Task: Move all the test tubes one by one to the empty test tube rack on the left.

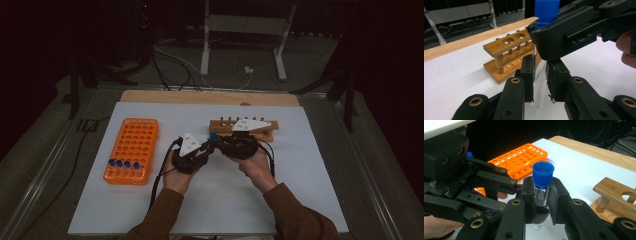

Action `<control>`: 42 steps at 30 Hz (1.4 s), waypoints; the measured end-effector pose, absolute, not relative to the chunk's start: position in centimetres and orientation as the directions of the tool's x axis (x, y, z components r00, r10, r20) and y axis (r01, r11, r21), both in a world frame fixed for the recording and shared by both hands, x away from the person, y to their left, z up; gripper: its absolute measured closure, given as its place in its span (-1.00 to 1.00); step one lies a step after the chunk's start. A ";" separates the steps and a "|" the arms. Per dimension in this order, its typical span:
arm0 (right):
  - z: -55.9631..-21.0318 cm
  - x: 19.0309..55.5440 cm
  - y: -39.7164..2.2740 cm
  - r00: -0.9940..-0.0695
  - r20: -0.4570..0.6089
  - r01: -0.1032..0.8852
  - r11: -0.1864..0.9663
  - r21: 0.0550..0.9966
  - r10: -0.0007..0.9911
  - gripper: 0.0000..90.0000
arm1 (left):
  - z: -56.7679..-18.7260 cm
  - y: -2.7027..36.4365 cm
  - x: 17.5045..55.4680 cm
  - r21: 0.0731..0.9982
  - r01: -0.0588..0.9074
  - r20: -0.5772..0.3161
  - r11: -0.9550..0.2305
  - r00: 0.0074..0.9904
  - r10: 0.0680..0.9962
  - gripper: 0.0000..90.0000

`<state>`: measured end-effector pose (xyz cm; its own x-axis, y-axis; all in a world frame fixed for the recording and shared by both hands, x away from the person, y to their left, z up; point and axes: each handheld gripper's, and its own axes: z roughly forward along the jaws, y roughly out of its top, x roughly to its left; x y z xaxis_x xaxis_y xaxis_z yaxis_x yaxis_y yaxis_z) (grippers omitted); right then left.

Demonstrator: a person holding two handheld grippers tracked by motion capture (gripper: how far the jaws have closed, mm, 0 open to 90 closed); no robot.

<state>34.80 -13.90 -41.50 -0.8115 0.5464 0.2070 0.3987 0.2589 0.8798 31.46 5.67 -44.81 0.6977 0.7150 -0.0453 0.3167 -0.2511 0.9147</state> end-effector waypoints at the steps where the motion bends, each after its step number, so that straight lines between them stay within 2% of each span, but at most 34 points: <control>1: -41.5 34.8 -13.9 -0.812 0.206 0.398 0.260 0.880 0.546 0.68 | -44.8 5.7 31.5 0.915 0.317 -0.047 -0.250 0.700 0.713 0.72; 7: -41.3 35.1 -14.8 -0.808 0.220 0.398 0.230 0.888 0.547 0.27 | -45.0 6.2 31.8 0.909 0.339 -0.060 -0.242 0.681 0.729 0.73; 10: -41.3 35.1 -15.5 -0.802 0.193 0.384 0.240 0.892 0.565 0.06 | -45.1 6.7 31.8 0.909 0.350 -0.073 -0.228 0.671 0.738 0.73; 12: -41.4 35.2 -16.0 -0.797 0.190 0.384 0.236 0.893 0.574 -0.14 | -45.1 7.1 31.8 0.909 0.356 -0.084 -0.217 0.666 0.741 0.73; 20: -42.0 35.4 -17.6 -0.732 0.131 0.407 0.275 0.871 0.668 -0.65 | -44.6 8.1 31.7 0.911 0.357 -0.086 -0.207 0.654 0.751 0.73; 24: -42.2 35.2 -18.6 -0.714 0.114 0.407 0.277 0.870 0.690 -0.77 | -44.3 8.7 31.6 0.913 0.359 -0.090 -0.196 0.645 0.759 0.73; 28: -42.4 34.8 -19.7 -0.699 0.091 0.395 0.277 0.876 0.710 -0.77 | -44.1 9.3 31.5 0.917 0.352 -0.088 -0.185 0.633 0.769 0.73; 42: -43.5 33.9 -23.0 -0.665 0.122 0.418 0.231 0.879 0.737 -0.94 | -43.0 11.9 31.2 0.920 0.356 -0.098 -0.163 0.613 0.784 0.73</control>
